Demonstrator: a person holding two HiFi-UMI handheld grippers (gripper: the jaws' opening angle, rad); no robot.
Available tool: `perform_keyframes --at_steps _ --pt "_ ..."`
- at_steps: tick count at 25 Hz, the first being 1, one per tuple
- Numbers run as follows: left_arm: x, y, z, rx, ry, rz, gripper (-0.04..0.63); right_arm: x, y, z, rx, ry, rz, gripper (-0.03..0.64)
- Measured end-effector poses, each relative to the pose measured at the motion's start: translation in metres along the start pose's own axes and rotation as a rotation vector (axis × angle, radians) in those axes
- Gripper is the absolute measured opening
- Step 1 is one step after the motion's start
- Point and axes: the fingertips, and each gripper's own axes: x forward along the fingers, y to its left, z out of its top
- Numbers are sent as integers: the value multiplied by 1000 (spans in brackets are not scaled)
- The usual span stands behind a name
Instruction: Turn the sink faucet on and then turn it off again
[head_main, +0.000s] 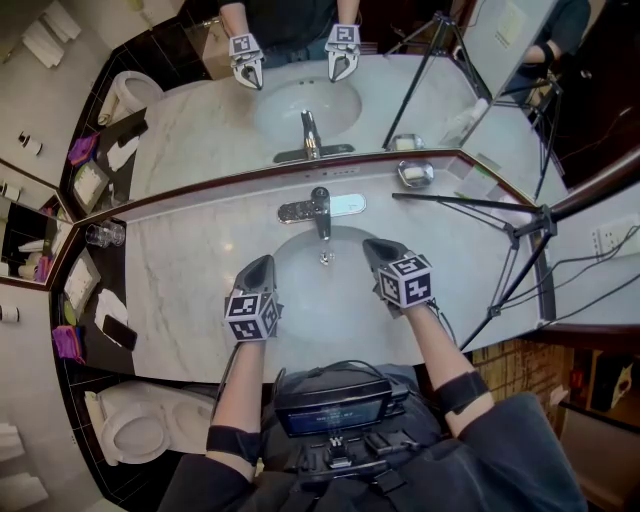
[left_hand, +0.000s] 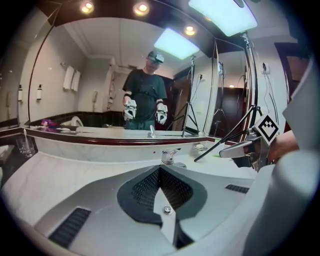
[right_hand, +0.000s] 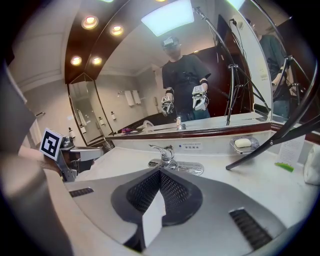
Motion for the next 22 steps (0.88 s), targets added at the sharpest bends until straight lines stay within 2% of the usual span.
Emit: perform_keyframes --at_steps 7,11,15,20,22 --pt "13 -13 8 82 -9 -36 8 0 -2 0 2 -2 -1 19" --pt "29 -22 13 145 13 -80 52 0 -4 0 4 0 -6 19" --pt "47 -43 25 249 51 -147 117 2 -10 0 6 -1 -18 20" --pt "79 -63 33 420 86 -210 157 3 -18 0 9 -3 -35 20" --pt "94 -69 32 464 101 -238 192 3 -21 0 12 -4 -39 20"
